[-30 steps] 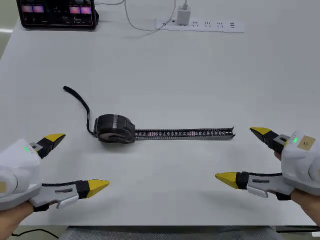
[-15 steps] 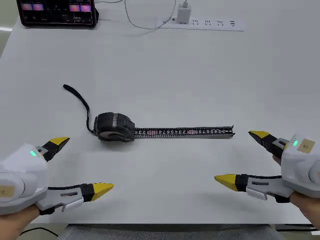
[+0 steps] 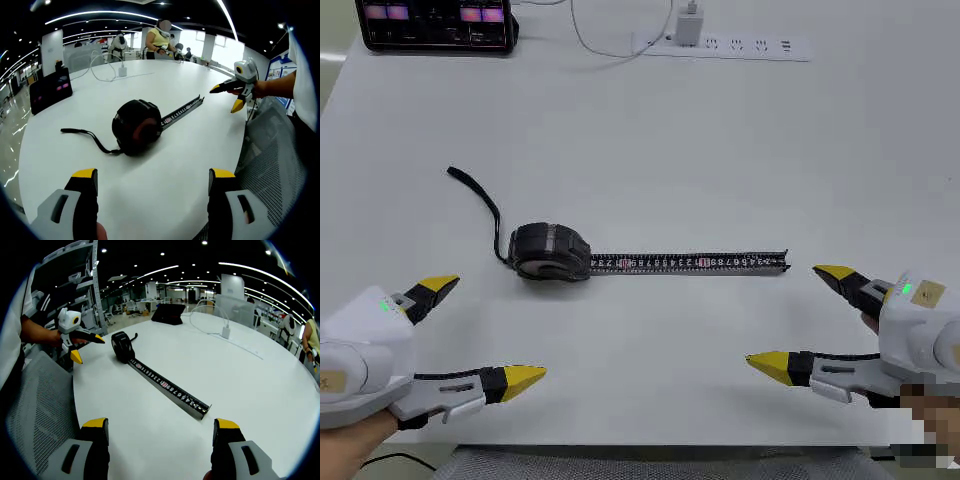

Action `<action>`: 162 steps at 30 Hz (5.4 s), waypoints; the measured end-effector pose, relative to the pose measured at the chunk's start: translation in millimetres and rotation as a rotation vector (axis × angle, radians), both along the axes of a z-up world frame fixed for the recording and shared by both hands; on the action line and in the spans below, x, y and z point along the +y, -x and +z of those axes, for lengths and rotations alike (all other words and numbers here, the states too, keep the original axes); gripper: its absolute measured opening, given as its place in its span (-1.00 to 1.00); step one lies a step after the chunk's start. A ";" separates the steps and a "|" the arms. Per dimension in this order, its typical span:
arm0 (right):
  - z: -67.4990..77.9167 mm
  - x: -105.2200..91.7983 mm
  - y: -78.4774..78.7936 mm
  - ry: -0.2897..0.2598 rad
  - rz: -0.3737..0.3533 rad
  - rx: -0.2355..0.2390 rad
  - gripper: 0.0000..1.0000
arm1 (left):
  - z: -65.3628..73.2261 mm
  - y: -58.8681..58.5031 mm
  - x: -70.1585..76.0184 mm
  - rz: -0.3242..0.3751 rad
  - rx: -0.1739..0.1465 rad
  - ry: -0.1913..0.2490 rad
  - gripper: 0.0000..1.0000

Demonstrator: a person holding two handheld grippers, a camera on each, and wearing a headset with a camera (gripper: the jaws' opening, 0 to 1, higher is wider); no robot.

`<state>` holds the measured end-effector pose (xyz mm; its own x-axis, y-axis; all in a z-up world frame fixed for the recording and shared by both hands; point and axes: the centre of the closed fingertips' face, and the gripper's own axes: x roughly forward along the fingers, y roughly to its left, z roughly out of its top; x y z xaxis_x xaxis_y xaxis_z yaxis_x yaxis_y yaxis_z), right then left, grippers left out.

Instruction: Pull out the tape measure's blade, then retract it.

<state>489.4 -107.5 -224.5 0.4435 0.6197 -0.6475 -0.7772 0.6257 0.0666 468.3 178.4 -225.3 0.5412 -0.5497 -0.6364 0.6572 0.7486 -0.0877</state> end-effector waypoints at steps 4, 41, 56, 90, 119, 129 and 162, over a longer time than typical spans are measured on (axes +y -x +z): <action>-0.2 0.0 1.1 0.005 0.004 0.001 0.69 | 0.6 0.5 -1.1 0.002 0.002 0.007 0.79; 1.8 -9.1 10.7 0.010 -0.028 0.007 0.91 | 2.7 -0.4 0.0 0.023 0.007 0.032 0.82; 0.6 -13.3 11.7 0.009 -0.038 0.009 0.91 | 3.5 1.3 1.7 0.031 0.012 0.033 0.80; -1.0 -19.8 18.0 0.005 -0.055 0.012 0.91 | 5.0 1.8 2.3 0.034 0.013 0.036 0.80; 0.1 -16.7 16.9 0.003 -0.040 0.014 0.87 | 6.6 0.1 -3.3 0.021 0.008 0.040 0.78; 0.6 -15.4 11.9 0.007 -0.025 0.011 0.86 | 5.1 -4.7 -21.8 0.013 0.014 0.058 0.77; 2.8 -16.6 10.0 0.006 -0.025 0.012 0.83 | 4.5 -46.9 -48.2 0.086 -0.022 0.098 0.74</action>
